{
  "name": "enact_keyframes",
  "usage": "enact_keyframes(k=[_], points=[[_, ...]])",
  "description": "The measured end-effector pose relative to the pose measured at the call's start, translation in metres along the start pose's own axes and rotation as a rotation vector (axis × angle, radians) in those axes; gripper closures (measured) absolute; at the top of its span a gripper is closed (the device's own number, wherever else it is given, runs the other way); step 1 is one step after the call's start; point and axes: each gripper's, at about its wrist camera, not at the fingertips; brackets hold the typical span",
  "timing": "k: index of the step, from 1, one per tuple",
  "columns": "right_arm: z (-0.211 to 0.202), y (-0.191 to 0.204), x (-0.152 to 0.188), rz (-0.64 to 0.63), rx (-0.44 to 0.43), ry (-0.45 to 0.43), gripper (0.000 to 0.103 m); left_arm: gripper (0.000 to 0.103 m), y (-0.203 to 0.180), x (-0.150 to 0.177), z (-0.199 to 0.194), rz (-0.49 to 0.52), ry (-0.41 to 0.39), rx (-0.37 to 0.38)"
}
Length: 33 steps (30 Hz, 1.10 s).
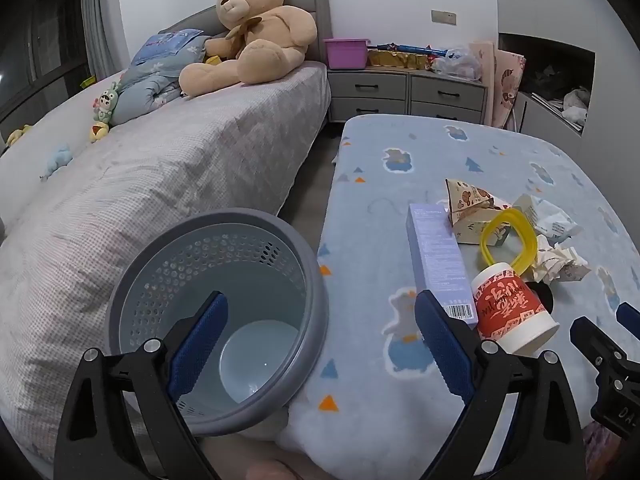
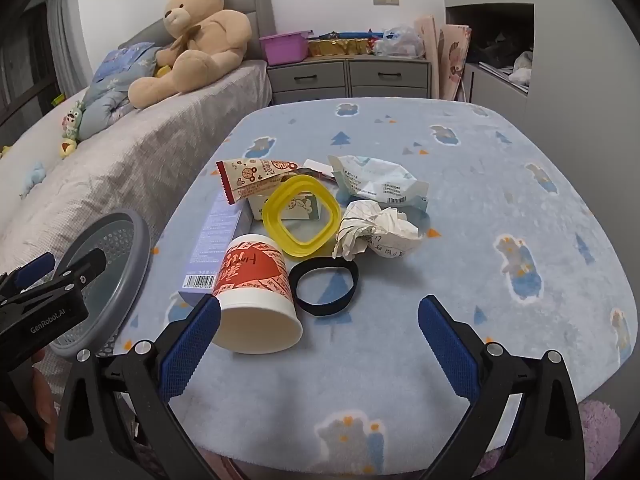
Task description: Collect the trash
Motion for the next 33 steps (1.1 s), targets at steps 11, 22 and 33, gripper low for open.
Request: enact_keyframes(k=[11, 22, 33], points=[[-0.001, 0.002, 0.001, -0.006, 0.006, -0.003, 0.006, 0.013, -0.001, -0.003, 0.0, -0.002, -0.006, 0.011], [-0.006, 0.006, 0.001, -0.009, 0.014, -0.008, 0.006, 0.013, -0.01, 0.006, -0.01, 0.022, -0.02, 0.03], [-0.007, 0.004, 0.002, -0.009, 0.014, -0.011, 0.006, 0.013, -0.012, 0.007, -0.011, 0.023, -0.023, 0.031]])
Point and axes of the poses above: each gripper's, at about its wrist camera, not at the fingertips, and z roughly the way its jaws point, y to its left, x to its underside, and after that the axes turned 10 degrees about -z, right-handed
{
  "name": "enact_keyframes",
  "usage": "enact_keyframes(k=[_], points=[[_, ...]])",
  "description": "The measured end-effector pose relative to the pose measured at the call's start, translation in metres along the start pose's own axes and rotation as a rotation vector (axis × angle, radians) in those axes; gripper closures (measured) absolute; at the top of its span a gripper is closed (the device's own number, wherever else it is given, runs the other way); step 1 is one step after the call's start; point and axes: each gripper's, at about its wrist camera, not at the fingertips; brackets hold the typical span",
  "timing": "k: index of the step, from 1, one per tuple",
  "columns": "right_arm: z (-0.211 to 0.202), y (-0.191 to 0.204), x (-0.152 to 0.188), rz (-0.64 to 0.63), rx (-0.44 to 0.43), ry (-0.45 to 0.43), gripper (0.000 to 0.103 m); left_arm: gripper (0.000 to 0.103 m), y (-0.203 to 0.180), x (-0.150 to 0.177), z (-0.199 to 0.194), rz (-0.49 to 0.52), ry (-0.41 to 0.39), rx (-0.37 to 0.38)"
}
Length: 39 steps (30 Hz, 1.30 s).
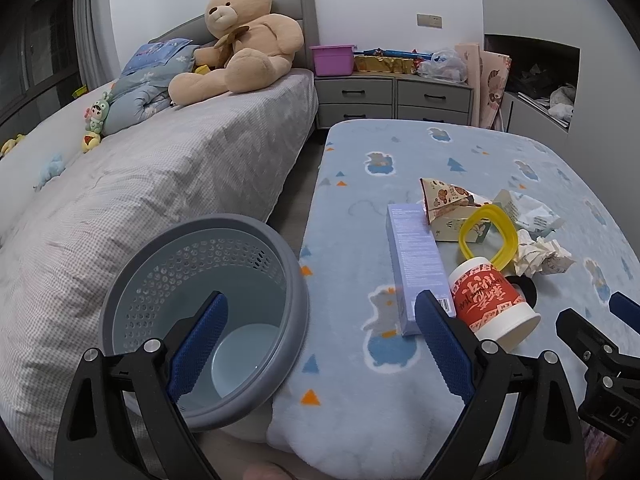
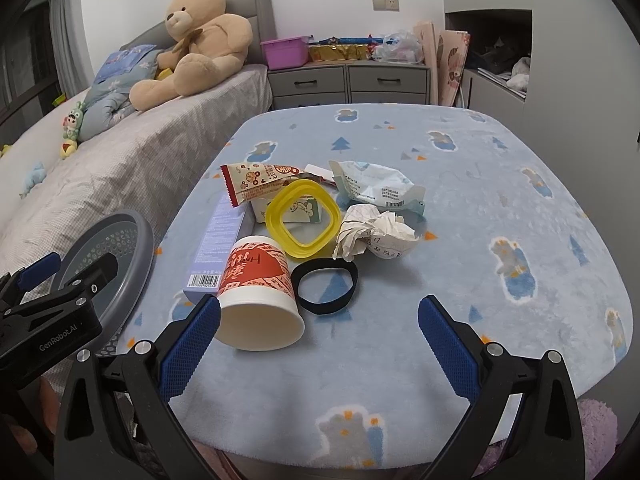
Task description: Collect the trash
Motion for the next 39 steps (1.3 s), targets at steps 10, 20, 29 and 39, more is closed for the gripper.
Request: enact_keyframes(k=[10, 20, 29, 39], points=[[-0.0025, -0.0009, -0.0012, 0.0, 0.0, -0.005, 0.006, 0.013, -0.0005, 0.0002, 0.0, 0.0, 0.0, 0.0], [-0.003, -0.0005, -0.0008, 0.0, -0.001, -0.008, 0.006, 0.013, -0.0006, 0.0005, 0.0, -0.001, 0.0, 0.0], [-0.0089, -0.0043, -0.0016, 0.001, 0.0, -0.013, 0.006, 0.013, -0.0001, 0.0005, 0.0, 0.0, -0.001, 0.0], [-0.0058, -0.0034, -0.0006, 0.001, 0.0, -0.013, 0.006, 0.013, -0.0002, 0.0007, 0.0001, 0.0, -0.001, 0.0]])
Point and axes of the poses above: each gripper's, at about its wrist camera, not at the fingertips, and z roughly the way its jaws point, y to its left, x to its underside, and after that the axes turned 10 degrees about -z, right-handed
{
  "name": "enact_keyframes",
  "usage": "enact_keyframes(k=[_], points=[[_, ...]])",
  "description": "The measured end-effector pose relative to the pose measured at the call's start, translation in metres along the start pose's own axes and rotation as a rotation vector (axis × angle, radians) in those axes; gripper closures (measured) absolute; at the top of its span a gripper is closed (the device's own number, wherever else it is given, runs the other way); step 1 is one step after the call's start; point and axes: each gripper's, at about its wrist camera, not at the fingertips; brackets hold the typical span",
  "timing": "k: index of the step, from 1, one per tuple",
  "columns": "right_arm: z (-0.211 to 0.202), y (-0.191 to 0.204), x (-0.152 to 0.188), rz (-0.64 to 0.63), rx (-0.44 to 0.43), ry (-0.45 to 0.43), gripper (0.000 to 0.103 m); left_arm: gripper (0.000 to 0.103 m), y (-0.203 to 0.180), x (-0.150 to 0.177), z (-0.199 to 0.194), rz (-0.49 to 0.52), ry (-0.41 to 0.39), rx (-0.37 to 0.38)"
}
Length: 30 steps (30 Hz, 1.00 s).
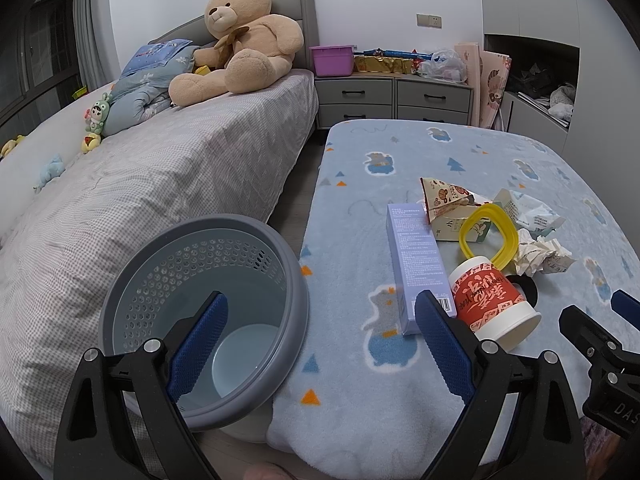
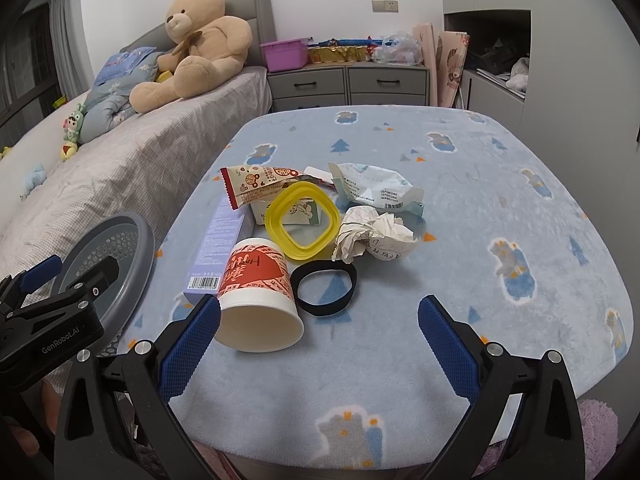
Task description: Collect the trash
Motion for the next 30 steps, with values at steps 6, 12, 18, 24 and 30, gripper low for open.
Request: enact_keyframes(k=[6, 12, 18, 24, 30], points=[[-0.0005, -0.0001, -0.0002, 0.0, -0.001, -0.001, 0.006, 0.013, 0.0, 0.0001, 0.0, 0.0, -0.001, 0.0], [-0.004, -0.0005, -0.0018, 0.001, -0.001, -0.002, 0.006, 0.013, 0.0001, 0.0003, 0.0, 0.001, -0.001, 0.0], [-0.0039, -0.0002, -0.0016, 0.0, -0.002, -0.001, 0.006, 0.013, 0.0002, 0.0002, 0.0, 0.001, -0.001, -0.001], [-0.0002, -0.0012, -0.0003, 0.001, -0.002, 0.0, 0.006, 0.013, 0.0001, 0.0005, 0.0001, 0.0, -0.002, -0.001], [0.0052, -0.0098, 0.006, 0.026, -0.018, 0.021, 0.006, 0.013, 0.0, 0.003, 0.0017, -0.003, 0.002, -0.008]])
Point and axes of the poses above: each gripper's, at about its wrist camera, not at the fingertips, and z roughly the way its jaws point, y to its left, x to its underside, and after that the axes turned 10 degrees about -z, right-handed
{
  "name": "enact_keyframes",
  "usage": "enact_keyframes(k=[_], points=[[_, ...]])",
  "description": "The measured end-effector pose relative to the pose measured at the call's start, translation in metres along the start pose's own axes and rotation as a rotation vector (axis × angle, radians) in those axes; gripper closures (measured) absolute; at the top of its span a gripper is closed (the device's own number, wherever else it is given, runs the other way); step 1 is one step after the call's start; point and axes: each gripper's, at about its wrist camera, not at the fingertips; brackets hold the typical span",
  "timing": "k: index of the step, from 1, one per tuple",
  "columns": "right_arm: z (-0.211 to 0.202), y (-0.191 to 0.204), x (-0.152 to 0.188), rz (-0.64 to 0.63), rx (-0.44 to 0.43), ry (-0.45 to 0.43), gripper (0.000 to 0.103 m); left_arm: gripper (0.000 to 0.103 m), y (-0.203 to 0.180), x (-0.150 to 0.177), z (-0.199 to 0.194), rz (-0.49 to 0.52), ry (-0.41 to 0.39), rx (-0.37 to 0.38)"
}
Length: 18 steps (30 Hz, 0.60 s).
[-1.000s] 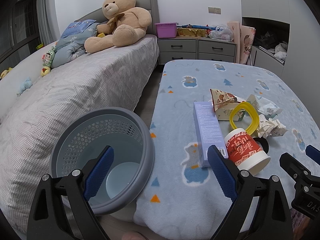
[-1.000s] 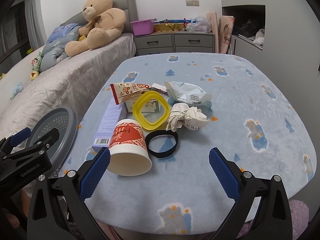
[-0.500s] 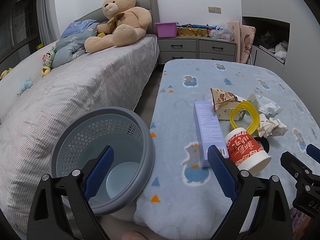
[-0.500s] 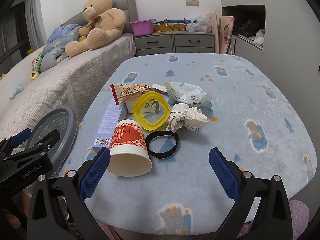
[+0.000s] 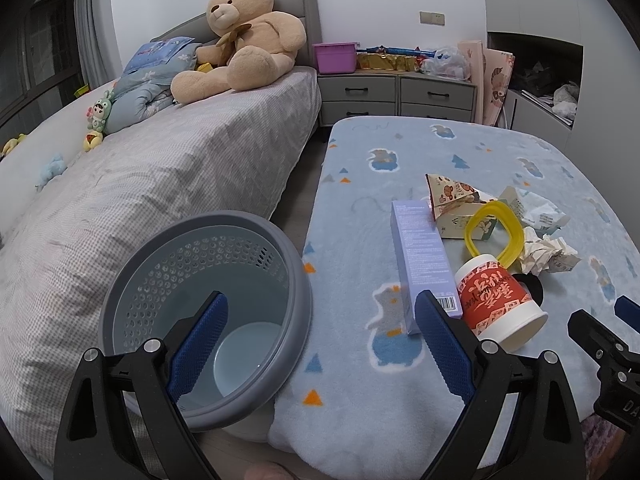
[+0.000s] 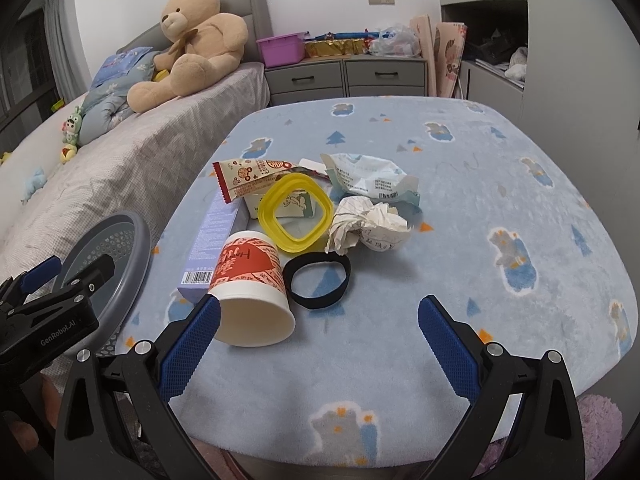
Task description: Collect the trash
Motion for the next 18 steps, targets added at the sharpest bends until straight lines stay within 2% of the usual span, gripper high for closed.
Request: enact_keyframes(k=[6, 12, 18], points=[[0.013, 0.005, -0.001, -0.006, -0.039, 0.02, 0.006, 0.013, 0.006, -0.004, 0.007, -0.017, 0.008, -0.019], [0.033, 0.021, -0.018, -0.025, -0.09, 0.037, 0.006, 0.013, 0.016, -0.01, 0.01, -0.037, 0.009, -0.034], [0.062, 0.034, -0.027, -0.028, -0.113, 0.101, 0.006, 0.013, 0.036, -0.02, 0.019, -0.084, 0.021, -0.077]])
Point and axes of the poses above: each gripper's, at about its wrist camera, not at the fingertips, and z roughly the way its jaws point, y to its left, x to its underside, and after that the axes turned 10 degrees about -z, right-handed
